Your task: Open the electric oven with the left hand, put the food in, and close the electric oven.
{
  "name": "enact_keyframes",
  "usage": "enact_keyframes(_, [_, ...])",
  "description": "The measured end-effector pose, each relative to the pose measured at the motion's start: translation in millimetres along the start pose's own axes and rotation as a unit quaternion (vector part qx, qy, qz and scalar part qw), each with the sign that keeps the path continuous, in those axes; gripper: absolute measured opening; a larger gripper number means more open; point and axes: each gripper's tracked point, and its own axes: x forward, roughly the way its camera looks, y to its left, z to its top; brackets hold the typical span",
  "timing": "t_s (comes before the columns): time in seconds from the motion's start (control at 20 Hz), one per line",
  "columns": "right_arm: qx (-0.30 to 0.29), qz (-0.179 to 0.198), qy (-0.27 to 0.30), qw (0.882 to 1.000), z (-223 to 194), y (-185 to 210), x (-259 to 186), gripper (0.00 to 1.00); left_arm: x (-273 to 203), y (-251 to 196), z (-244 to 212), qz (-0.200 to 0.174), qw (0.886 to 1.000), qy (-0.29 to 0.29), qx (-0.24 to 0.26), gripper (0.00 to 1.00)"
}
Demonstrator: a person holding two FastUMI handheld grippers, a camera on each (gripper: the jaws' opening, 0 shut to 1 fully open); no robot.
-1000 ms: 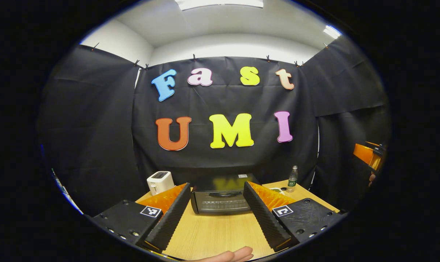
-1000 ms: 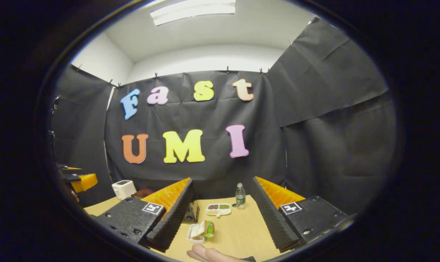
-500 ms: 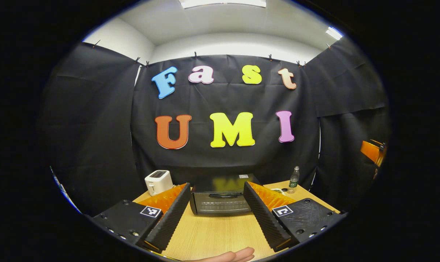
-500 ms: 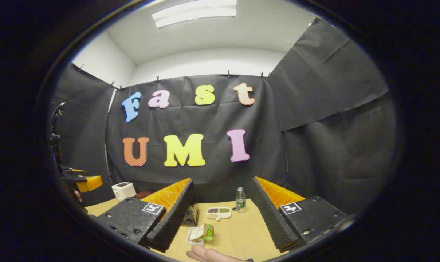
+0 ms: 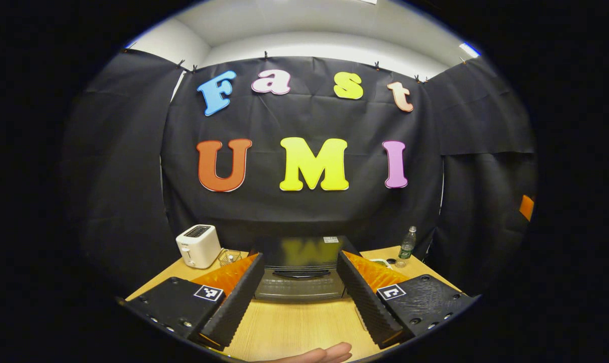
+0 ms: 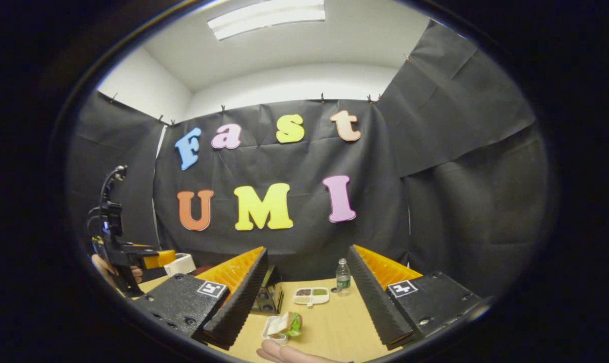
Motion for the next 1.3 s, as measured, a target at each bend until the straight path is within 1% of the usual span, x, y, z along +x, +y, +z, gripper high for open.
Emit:
enact_keyframes(0.15, [-0.001, -0.011, 0.006, 1.000, -6.6, -10.6, 13.2, 0.98, 46.3, 1.8, -21.9, 0.003, 0.999, 0.035, 0.000, 0.95])
enact_keyframes(0.35, [0.002, -0.019, 0.015, 1.000, -17.0, -22.0, 29.3, 0.98, 99.4, 12.7, -62.5, 0.023, 0.996, 0.090, -0.002, 0.95])
enact_keyframes(0.45, [0.006, -0.022, 0.020, 1.000, -21.8, -28.9, 35.5, 0.98, 121.3, 17.9, -76.3, 0.032, 0.994, 0.105, -0.002, 0.95])
enact_keyframes(0.65, [0.009, -0.034, 0.033, 0.999, -37.6, -41.7, 46.3, 0.98, 151.6, 14.4, -98.2, 0.027, 0.992, 0.125, -0.005, 0.95])
enact_keyframes(0.9, [0.016, -0.036, 0.045, 0.998, -45.8, -49.3, 51.7, 0.97, 170.8, 10.5, -120.5, 0.022, 0.988, 0.152, -0.007, 0.95])
enact_keyframes(0.95, [0.013, -0.037, 0.042, 0.998, -44.9, -49.3, 50.7, 0.94, 172.1, 13.0, -126.1, 0.026, 0.987, 0.162, -0.007, 0.95])
enact_keyframes(1.0, [0.005, -0.043, 0.036, 0.998, -41.9, -51.2, 49.3, 0.94, 174.1, 12.7, -124.6, 0.027, 0.987, 0.157, -0.006, 0.87])
enact_keyframes(1.05, [-0.005, -0.050, 0.029, 0.998, -40.3, -53.9, 47.6, 0.94, 176.5, 8.1, -124.2, 0.020, 0.988, 0.154, -0.007, 0.96])
enact_keyframes(1.1, [-0.017, -0.058, 0.023, 0.998, -38.9, -55.0, 45.3, 0.94, 171.3, 4.2, -130.5, 0.018, 0.985, 0.171, -0.010, 0.95])
enact_keyframes(1.15, [-0.025, -0.062, 0.019, 0.998, -39.3, -54.1, 44.6, 0.94, 168.2, 5.2, -129.7, 0.018, 0.985, 0.173, -0.003, 0.96])
enact_keyframes(1.2, [-0.028, -0.061, 0.019, 0.998, -39.0, -51.8, 42.0, 0.94, 171.8, 5.8, -127.8, 0.017, 0.985, 0.169, -0.002, 0.98])
enact_keyframes(1.25, [-0.026, -0.058, 0.021, 0.998, -39.9, -47.7, 39.3, 0.95, 166.6, 5.0, -132.7, 0.018, 0.983, 0.183, -0.003, 0.96])
enact_keyframes(1.3, [-0.024, -0.057, 0.021, 0.998, -38.7, -46.0, 36.2, 0.94, 163.2, 4.9, -130.6, 0.016, 0.984, 0.178, -0.002, 0.97])
